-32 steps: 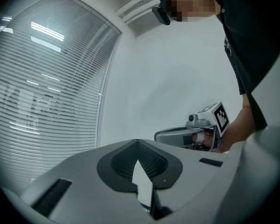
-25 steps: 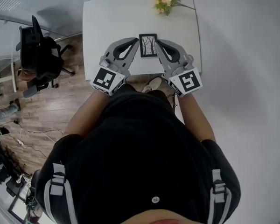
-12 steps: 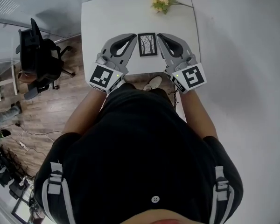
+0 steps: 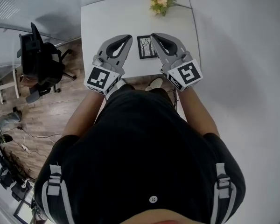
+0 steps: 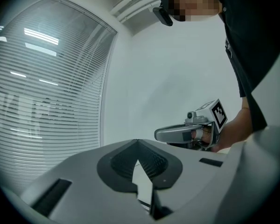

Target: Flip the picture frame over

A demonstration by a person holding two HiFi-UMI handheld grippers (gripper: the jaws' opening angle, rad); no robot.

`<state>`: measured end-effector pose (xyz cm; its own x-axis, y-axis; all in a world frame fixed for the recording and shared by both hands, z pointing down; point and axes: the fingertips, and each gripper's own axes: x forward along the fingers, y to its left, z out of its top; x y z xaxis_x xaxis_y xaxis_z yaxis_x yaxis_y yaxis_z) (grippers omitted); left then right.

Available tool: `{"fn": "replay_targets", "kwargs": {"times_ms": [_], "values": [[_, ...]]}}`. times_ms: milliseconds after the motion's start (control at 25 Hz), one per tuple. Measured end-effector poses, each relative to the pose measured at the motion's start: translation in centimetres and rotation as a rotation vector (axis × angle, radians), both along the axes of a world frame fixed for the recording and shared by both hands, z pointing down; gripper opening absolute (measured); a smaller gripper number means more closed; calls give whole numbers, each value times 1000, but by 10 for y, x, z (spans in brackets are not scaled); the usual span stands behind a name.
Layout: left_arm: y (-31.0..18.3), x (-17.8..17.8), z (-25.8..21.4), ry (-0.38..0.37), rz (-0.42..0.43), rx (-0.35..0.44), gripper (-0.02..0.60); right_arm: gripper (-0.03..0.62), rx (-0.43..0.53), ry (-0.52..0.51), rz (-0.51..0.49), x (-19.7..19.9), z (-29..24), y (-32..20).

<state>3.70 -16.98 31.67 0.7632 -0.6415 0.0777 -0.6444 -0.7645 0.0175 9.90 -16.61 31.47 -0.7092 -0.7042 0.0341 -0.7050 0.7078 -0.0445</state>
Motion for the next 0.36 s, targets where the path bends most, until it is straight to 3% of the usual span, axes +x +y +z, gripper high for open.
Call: {"fn": "replay_targets", "kwargs": {"times_ms": [360], "values": [[-3, -9, 3, -11, -7, -11, 6, 9, -2, -4, -6, -6, 2, -4]]}}
